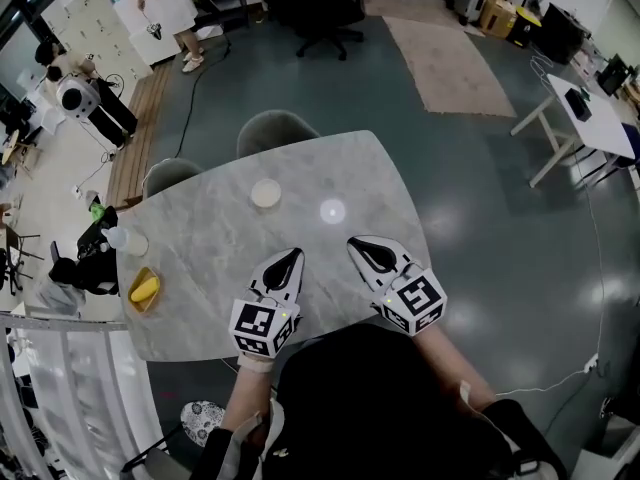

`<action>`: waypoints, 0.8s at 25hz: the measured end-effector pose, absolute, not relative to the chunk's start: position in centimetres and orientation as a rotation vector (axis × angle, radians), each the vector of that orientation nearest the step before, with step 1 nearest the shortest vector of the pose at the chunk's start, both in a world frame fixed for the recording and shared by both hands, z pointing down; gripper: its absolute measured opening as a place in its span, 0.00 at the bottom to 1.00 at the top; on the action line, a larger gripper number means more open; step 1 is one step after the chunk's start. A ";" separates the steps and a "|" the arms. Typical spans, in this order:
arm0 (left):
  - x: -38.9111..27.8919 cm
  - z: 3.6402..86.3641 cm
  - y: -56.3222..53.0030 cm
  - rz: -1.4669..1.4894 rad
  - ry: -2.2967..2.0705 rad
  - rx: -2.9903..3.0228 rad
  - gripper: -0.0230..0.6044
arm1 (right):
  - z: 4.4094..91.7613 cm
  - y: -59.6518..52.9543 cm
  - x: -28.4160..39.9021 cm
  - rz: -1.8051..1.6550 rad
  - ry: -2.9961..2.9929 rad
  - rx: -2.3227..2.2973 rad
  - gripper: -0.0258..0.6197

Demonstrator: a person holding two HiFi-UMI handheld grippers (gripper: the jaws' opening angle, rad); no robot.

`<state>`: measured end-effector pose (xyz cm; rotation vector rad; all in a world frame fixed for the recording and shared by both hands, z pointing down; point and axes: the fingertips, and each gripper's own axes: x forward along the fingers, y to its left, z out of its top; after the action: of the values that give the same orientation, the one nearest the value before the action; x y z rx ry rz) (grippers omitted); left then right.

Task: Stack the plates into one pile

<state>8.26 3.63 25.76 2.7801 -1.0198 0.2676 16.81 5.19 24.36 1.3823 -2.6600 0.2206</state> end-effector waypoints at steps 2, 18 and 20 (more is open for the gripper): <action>8.6 26.0 4.0 0.262 -1.003 2.779 0.05 | 24.4 5.5 17.2 0.220 -2.662 1.391 0.07; 9.4 26.8 5.4 0.312 -1.035 2.770 0.05 | 25.1 7.1 18.4 0.233 -2.660 1.391 0.07; 9.3 27.0 5.5 0.322 -1.041 2.766 0.05 | 25.2 7.2 18.4 0.237 -2.662 1.389 0.07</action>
<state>9.29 5.51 26.97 2.7662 -1.0410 0.3218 18.40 7.20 25.16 1.3887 -2.6615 0.2372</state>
